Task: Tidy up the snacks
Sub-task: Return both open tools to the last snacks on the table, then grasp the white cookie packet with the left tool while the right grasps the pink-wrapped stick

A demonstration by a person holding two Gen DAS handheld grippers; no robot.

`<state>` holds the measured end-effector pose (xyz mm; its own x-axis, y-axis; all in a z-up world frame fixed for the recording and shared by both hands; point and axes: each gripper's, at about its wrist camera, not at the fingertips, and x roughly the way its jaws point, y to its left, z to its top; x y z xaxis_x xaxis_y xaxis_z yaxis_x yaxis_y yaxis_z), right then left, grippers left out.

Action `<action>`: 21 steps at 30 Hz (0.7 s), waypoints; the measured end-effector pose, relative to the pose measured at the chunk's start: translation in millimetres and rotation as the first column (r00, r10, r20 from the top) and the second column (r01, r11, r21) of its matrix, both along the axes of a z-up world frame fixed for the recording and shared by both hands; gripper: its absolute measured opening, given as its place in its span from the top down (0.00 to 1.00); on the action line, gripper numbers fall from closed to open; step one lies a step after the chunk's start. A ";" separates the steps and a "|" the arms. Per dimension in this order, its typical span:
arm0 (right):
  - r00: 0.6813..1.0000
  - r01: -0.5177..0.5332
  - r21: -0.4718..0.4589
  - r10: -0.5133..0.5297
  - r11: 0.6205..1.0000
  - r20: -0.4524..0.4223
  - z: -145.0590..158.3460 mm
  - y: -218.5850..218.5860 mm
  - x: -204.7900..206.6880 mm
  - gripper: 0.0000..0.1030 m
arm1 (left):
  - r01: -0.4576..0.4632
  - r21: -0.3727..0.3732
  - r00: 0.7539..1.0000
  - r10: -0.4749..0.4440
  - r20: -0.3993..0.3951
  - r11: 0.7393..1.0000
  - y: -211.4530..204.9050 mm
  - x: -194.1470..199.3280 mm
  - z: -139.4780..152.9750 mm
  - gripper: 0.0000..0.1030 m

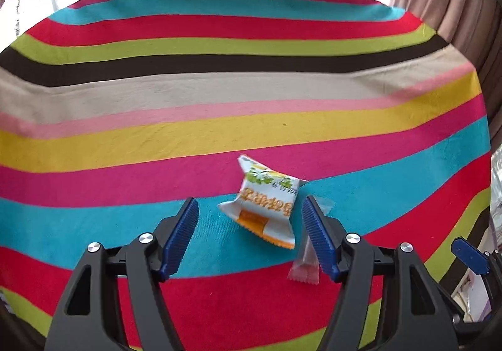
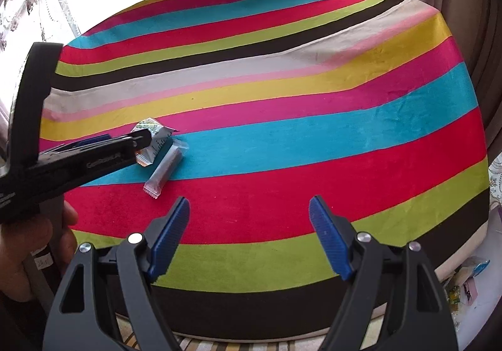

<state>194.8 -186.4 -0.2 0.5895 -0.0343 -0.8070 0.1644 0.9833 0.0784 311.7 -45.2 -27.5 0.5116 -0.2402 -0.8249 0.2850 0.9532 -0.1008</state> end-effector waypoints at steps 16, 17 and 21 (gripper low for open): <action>0.998 -0.056 -0.021 0.056 0.998 -0.016 -13.5 42.4 40.2 0.24 | -0.164 -0.022 0.986 0.164 0.018 0.986 55.8 -1.8 9.7 0.52; 0.998 -0.059 -0.024 0.059 0.998 -0.017 -13.3 44.7 41.5 0.24 | -0.173 -0.019 0.985 0.173 0.010 0.985 59.7 -1.7 8.2 0.52; 0.997 -0.069 -0.037 0.068 0.997 -0.025 -15.7 56.1 48.0 0.24 | -0.233 -0.058 0.973 0.232 -0.020 0.971 81.1 -14.9 5.1 0.53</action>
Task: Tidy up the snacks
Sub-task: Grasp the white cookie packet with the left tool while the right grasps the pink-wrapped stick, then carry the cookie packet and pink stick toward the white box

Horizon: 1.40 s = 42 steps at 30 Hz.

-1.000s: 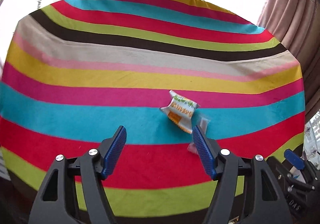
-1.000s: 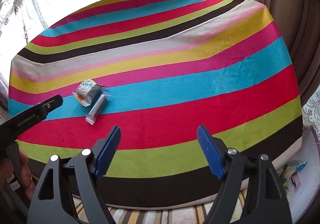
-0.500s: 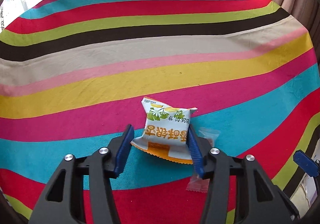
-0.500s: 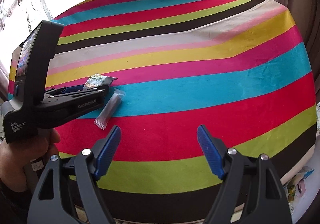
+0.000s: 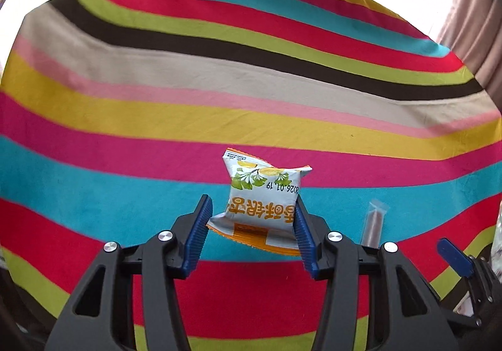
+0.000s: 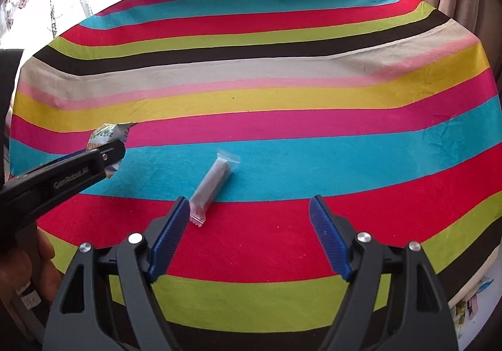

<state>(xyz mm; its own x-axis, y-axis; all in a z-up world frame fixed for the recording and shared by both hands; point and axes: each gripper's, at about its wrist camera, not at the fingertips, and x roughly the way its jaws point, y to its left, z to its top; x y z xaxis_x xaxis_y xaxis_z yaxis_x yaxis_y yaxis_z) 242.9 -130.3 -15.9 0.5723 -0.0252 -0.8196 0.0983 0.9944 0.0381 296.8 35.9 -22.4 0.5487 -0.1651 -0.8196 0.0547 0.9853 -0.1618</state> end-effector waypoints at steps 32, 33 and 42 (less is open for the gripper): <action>0.996 -0.079 -0.001 0.079 0.997 -0.037 -7.4 3.1 -7.6 0.87 | -0.110 -0.024 0.993 0.111 0.050 0.994 -4.7 -89.1 22.0 0.53; 0.997 -0.074 0.000 0.074 0.997 -0.030 -3.9 -2.7 -14.6 0.87 | -0.107 -0.023 0.993 0.108 0.051 0.994 -8.4 -94.1 23.7 0.52; 0.999 -0.046 -0.017 0.046 0.999 0.028 26.5 -43.1 -76.6 0.87 | -0.022 -0.022 0.996 0.024 0.089 1.000 -53.3 -141.1 42.5 0.53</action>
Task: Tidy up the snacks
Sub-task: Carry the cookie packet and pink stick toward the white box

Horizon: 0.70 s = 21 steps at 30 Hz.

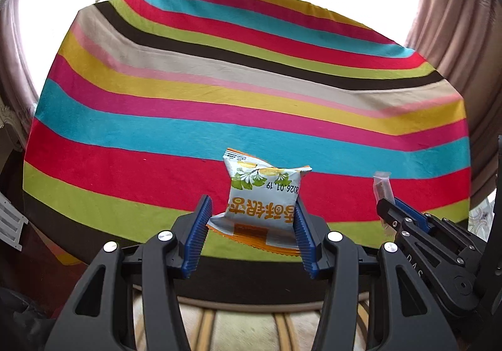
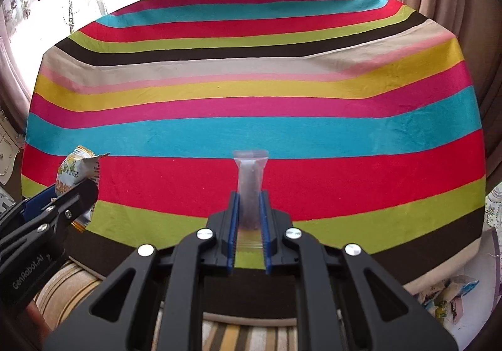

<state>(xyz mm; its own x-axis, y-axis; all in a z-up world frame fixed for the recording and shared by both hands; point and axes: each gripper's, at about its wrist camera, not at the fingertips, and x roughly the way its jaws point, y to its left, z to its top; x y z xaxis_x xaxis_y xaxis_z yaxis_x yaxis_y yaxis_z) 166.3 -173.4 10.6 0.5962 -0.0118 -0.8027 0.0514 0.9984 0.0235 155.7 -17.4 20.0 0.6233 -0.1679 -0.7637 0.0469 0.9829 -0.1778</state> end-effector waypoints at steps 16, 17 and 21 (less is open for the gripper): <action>0.992 0.126 0.015 -0.127 0.992 0.018 20.4 -83.5 -76.1 0.87 | 0.208 -0.007 0.978 -0.207 0.037 0.978 -85.0 -44.2 19.0 0.53; 0.990 0.136 0.016 -0.136 0.991 0.018 20.8 -88.3 -79.3 0.87 | 0.220 -0.005 0.975 -0.219 0.037 0.976 -89.8 -46.6 19.4 0.53; 0.984 0.173 0.015 -0.174 0.985 0.028 24.3 -108.7 -92.5 0.87 | 0.259 -0.006 0.965 -0.258 0.042 0.966 -105.5 -54.6 22.6 0.52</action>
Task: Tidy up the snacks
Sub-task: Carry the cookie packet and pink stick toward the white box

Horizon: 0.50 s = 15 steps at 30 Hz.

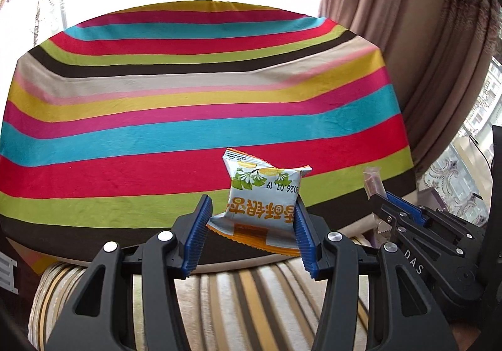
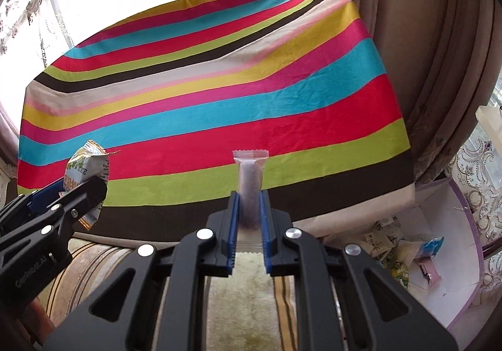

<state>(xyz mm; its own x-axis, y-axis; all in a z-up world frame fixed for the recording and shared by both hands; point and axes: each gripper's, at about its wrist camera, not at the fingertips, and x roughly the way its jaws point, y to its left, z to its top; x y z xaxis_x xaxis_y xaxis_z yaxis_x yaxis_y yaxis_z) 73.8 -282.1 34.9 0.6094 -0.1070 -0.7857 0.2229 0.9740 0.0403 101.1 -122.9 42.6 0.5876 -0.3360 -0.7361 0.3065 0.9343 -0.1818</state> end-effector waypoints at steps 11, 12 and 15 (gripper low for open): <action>0.998 0.068 0.005 -0.068 0.998 -0.002 -2.5 -38.2 -29.4 0.87 | 0.112 0.005 0.994 -0.112 0.002 0.994 -47.2 -20.9 3.6 0.53; 0.997 0.075 0.006 -0.075 0.997 -0.004 -3.5 -41.2 -30.9 0.87 | 0.126 0.006 0.992 -0.126 0.003 0.992 -52.0 -23.9 3.5 0.53; 0.995 0.100 0.000 -0.100 0.995 -0.002 -5.0 -49.2 -36.9 0.87 | 0.154 0.000 0.988 -0.154 0.006 0.988 -61.5 -30.9 3.3 0.53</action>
<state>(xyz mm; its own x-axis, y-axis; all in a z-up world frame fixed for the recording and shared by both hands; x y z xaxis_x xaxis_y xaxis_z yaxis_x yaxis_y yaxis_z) 36.9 -331.2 29.9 0.5938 -0.1670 -0.7871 0.3193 0.9468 0.0400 70.3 -184.4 45.9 0.5330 -0.4230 -0.7328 0.4478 0.8758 -0.1799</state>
